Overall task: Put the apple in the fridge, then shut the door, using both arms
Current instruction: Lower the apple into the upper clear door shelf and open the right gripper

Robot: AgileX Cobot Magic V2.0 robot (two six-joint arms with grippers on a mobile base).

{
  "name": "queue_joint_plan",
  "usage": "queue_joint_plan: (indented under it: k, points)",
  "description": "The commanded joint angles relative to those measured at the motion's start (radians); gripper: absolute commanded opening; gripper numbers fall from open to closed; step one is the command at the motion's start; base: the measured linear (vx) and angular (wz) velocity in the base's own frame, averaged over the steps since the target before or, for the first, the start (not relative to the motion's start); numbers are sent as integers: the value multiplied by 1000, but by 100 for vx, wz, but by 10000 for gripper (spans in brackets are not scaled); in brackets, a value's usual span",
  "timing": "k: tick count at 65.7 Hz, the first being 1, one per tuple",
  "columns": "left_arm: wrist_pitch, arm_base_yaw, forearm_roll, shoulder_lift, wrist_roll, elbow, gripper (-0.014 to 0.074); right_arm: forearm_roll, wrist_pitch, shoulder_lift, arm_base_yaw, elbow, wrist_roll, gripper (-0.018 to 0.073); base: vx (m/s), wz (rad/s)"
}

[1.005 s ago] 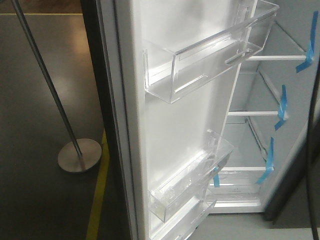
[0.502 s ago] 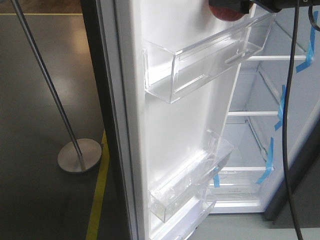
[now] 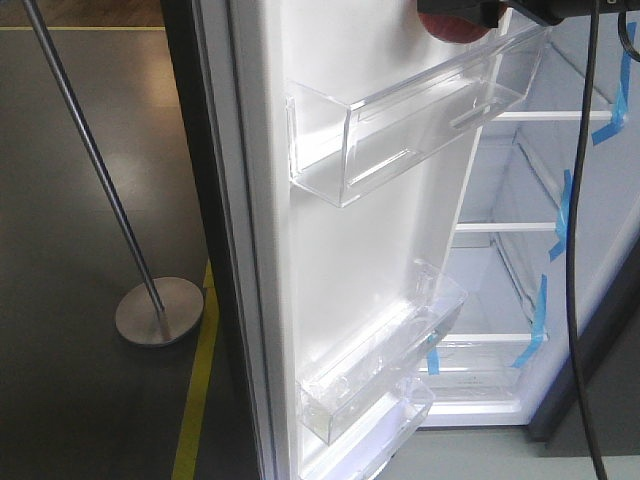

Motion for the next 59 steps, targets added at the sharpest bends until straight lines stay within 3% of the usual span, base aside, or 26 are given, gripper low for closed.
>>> queue_joint_plan:
  k: [1,20,42,52,59]
  points:
    - [-79,0,-6,-16,-12,13,-7,49,-45,-43,-2,-35,25,571,0,0]
    - [-83,0,-6,-16,-12,8,-7,-55,-26,-43,-2,-35,74,589,0,0]
    - [-85,0,-11,-16,-23,8,-7,-50,-34,-46,-2,-35,71,582,0,0]
    - [-155,0,-54,-16,-120,8,-7,-43,-34,-92,-2,-40,73,482,0,0]
    - [-202,0,-103,-16,-203,8,-7,-58,-25,-147,-3,-40,73,313,0,0]
